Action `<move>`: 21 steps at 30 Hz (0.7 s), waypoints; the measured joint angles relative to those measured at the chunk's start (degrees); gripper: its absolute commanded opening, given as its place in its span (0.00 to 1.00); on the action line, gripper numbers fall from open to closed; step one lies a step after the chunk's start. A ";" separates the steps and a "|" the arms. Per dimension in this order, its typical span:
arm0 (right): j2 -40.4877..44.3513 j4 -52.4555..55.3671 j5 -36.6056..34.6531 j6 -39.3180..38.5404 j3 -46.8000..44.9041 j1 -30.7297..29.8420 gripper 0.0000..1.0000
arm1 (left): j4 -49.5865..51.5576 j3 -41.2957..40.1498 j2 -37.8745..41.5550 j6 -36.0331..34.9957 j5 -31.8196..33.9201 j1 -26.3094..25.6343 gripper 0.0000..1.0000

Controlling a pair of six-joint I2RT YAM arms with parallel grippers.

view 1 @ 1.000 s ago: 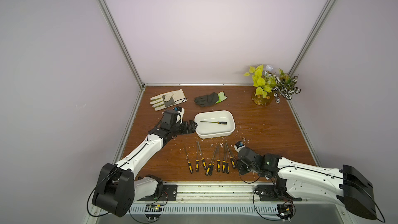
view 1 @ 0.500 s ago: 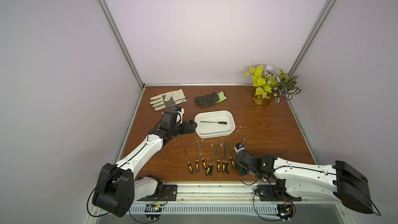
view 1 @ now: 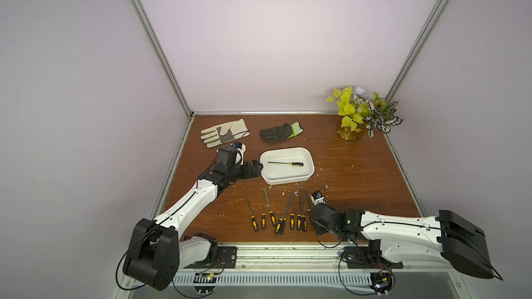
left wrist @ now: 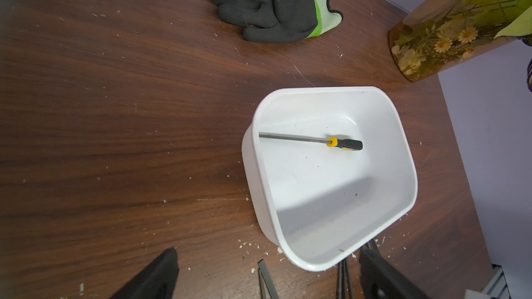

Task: Put the file tool into the storage box
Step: Pick up the file tool from the center of the board.

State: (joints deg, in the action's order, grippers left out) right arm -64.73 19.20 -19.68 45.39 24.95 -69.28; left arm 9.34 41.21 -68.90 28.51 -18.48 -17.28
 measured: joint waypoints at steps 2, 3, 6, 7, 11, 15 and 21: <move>2.67 0.28 0.00 0.63 -1.46 -0.02 0.02 | 0.66 0.35 1.01 -0.24 1.03 -0.76 1.00; 4.35 0.83 -0.07 1.05 -2.16 -0.02 0.01 | 1.09 0.83 1.57 -0.42 1.38 -1.03 1.00; 9.09 2.45 -1.46 2.54 -3.02 -0.02 0.00 | 1.18 3.41 2.62 -0.72 1.07 -1.70 1.00; 10.51 2.67 -2.16 3.02 -3.08 -0.02 0.00 | 0.96 4.70 2.64 -0.72 0.76 -1.81 1.00; 14.53 2.45 -4.68 3.89 -3.17 0.31 0.00 | -1.99 10.19 1.51 -0.07 -0.83 -1.90 1.00; 14.60 2.49 -6.10 3.39 -2.82 1.51 0.00 | -5.38 14.84 -2.19 0.85 -2.95 -1.90 1.00; 13.57 3.45 -8.17 0.55 2.82 5.03 0.00 | -5.29 19.12 -7.08 -2.93 -3.08 -1.90 1.00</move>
State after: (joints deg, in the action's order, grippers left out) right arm -51.16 22.65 -27.86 45.93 27.77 -64.25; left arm 4.05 60.34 -75.99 25.58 -21.56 -19.18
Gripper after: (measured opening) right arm 0.148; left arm 0.998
